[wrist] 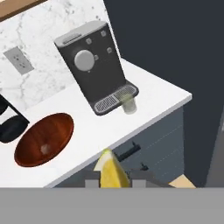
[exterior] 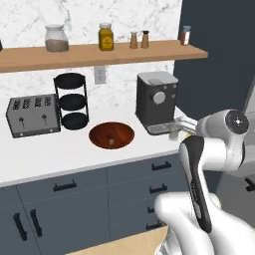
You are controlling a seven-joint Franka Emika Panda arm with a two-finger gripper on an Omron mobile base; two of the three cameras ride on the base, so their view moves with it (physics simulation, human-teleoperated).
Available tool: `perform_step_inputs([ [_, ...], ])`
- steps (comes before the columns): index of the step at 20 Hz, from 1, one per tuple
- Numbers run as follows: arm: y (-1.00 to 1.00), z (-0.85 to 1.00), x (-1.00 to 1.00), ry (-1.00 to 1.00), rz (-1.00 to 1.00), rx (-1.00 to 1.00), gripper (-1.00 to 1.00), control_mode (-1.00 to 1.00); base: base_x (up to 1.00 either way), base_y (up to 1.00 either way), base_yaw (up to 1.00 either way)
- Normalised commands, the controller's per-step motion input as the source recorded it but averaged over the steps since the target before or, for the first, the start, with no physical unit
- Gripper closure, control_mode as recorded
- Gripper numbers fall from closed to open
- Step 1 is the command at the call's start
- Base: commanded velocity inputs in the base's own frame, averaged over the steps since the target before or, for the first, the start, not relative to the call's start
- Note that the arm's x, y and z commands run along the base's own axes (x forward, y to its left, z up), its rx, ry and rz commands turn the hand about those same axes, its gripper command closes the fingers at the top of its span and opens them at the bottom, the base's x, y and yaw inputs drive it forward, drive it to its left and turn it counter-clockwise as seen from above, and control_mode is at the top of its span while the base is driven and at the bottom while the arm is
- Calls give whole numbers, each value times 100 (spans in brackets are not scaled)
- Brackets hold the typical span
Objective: Grab a lemon wedge from the fridge and one ice cube from the ice bowl, and put them in the glass of lemonade.
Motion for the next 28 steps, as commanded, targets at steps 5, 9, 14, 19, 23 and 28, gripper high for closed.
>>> perform_step_inputs([
  [5, 0, 0, 0, 0, 0, 0, 100, 100, 72, 13, -10],
  [9, 0, 0, 0, 0, 0, 0, 100, 100, 52, -3, -10],
  [14, -1, 0, 2, 0, -4, 0, 100, -100, 13, -6, -6],
  [19, -16, 0, 5, 2, -11, 0, 100, -100, 0, 0, 0],
  [23, -34, 0, 12, 10, -10, 0, 100, -100, 0, 0, 0],
  [28, -19, -1, 17, 8, -15, -2, 100, -100, 0, 0, 0],
])
